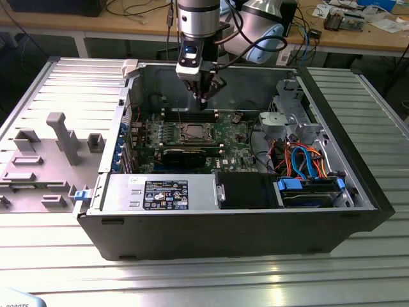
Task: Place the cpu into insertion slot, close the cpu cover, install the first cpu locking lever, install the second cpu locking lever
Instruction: 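Install the first cpu locking lever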
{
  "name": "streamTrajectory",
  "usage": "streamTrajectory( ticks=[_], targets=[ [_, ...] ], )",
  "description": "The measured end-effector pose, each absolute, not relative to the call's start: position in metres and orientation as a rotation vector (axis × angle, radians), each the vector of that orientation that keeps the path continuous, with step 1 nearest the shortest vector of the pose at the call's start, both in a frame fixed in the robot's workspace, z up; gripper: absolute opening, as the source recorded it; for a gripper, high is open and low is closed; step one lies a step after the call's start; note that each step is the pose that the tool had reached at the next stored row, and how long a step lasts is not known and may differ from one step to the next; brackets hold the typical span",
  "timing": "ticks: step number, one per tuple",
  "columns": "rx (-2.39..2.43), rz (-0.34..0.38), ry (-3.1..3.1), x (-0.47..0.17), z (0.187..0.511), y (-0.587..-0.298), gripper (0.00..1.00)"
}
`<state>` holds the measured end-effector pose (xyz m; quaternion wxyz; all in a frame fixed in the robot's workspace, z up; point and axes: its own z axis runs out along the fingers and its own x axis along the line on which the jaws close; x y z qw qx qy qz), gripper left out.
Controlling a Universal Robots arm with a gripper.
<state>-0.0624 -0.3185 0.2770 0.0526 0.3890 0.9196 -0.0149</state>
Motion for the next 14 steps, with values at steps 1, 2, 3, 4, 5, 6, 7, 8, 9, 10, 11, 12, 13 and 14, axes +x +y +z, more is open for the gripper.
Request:
streamTrajectory(
  ticks=[1,2,3,4,5,6,7,8,9,10,11,12,13,14],
  targets=[
    [1.182,-0.045,2.797,-0.0624,0.2775,-0.3186,0.11],
    [1.182,-0.046,2.798,-0.0625,0.2787,-0.3185,0.11],
    [1.182,-0.046,2.798,-0.0624,0.2796,-0.3185,0.11],
    [1.182,-0.047,2.799,-0.0624,0.2803,-0.3185,0.11],
    [1.182,-0.047,2.800,-0.0624,0.2813,-0.3185,0.11],
    [1.183,-0.048,2.800,-0.0624,0.2818,-0.3185,0.11],
    [1.184,-0.048,2.805,-0.0623,0.2819,-0.3185,0.11],
    [1.188,-0.042,2.814,-0.0622,0.2820,-0.3186,0.11],
    [1.191,-0.033,2.821,-0.0621,0.2820,-0.3186,0.11],
    [1.194,-0.019,2.827,-0.0621,0.2820,-0.3187,0.11],
    [1.195,-0.016,2.828,-0.0621,0.2820,-0.3187,0.11],
    [1.195,-0.016,2.828,-0.0621,0.2820,-0.3186,0.11],
    [1.195,-0.015,2.828,-0.0621,0.2819,-0.3186,0.11],
    [1.195,-0.016,2.828,-0.0621,0.2820,-0.3187,0.11]
  ],
)
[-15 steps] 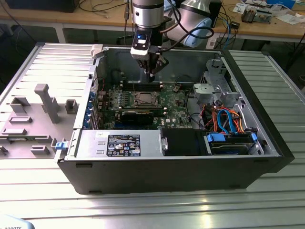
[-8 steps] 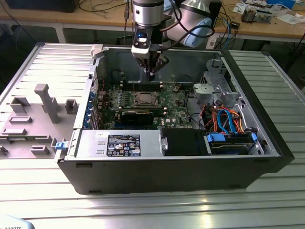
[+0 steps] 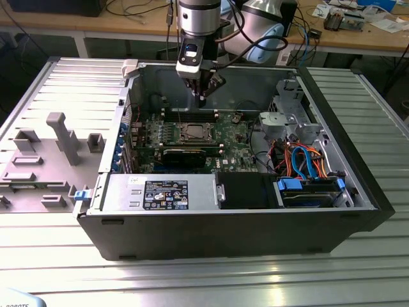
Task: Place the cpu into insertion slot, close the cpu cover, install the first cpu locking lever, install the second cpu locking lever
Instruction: 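Install the first cpu locking lever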
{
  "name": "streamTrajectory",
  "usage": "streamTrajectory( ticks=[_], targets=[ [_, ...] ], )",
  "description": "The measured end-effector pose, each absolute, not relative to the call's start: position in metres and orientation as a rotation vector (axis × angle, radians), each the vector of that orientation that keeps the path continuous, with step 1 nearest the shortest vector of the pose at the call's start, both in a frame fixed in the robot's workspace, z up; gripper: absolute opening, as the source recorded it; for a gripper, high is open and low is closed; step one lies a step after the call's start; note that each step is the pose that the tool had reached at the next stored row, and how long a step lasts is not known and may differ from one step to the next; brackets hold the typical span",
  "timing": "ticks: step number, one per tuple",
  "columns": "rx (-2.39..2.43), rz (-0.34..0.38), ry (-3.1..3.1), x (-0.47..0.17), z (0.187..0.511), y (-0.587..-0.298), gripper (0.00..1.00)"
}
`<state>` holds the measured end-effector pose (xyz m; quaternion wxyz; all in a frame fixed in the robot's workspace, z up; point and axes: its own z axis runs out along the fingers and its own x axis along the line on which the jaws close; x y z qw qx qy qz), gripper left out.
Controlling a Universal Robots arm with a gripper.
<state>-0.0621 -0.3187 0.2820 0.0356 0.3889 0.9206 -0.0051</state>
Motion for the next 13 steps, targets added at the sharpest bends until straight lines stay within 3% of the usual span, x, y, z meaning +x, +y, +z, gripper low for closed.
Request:
streamTrajectory(
  ticks=[13],
  targets=[
    [1.027,-0.009,2.894,-0.0621,0.2820,-0.3189,0.11]
  ],
)
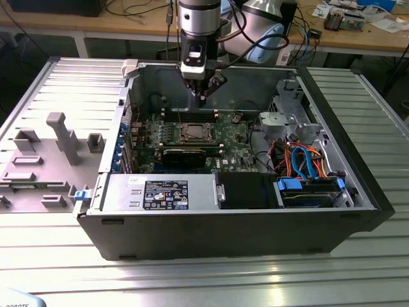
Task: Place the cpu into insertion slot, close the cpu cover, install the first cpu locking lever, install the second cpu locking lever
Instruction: 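Install the first cpu locking lever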
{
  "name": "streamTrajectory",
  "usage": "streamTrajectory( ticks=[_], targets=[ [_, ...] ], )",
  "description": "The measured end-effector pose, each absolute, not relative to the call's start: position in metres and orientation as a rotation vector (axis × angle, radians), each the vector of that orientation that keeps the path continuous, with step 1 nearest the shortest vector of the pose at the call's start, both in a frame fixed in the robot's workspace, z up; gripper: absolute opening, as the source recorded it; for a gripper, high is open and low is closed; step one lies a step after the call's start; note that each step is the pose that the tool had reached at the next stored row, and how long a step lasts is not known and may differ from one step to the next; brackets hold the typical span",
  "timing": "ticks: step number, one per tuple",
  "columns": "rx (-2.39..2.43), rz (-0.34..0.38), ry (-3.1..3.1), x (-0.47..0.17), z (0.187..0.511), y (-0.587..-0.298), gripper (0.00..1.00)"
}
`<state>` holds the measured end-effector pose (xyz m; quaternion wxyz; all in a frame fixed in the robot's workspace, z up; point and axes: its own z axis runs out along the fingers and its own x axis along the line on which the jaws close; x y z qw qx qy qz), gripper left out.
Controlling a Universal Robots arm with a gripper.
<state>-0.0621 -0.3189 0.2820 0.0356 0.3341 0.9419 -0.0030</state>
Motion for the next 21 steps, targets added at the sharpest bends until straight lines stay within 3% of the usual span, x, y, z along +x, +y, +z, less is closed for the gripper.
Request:
streamTrajectory(
  ticks=[21],
  targets=[
    [0.996,-0.004,2.909,-0.0620,0.2820,-0.3193,0.11]
  ],
)
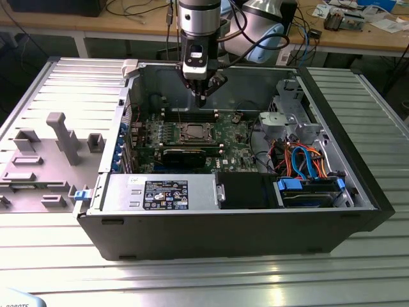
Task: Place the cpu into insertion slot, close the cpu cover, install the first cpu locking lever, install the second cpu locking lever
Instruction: 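Install the first cpu locking lever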
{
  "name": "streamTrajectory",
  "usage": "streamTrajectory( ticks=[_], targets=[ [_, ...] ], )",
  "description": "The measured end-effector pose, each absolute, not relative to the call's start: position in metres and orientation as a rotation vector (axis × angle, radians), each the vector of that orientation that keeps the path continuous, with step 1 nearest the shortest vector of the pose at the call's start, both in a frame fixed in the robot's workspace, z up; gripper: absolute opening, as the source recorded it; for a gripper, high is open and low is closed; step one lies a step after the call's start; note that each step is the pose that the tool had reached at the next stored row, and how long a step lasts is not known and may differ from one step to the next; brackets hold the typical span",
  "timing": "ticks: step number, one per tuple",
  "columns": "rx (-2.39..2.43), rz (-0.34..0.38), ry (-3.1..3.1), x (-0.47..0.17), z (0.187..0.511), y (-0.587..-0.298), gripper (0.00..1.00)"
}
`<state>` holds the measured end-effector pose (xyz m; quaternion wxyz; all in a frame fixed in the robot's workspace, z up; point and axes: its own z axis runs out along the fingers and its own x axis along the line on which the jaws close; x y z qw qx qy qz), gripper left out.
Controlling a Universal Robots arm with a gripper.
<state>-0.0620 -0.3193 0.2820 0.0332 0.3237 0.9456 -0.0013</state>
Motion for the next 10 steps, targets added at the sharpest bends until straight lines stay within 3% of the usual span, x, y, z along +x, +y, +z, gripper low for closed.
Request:
streamTrajectory(
  ticks=[5,10],
  targets=[
    [0.997,0.059,2.936,-0.0625,0.2819,-0.3218,0.11],
    [0.798,0.064,2.999,-0.0629,0.2814,-0.3219,0.11]
  ],
)
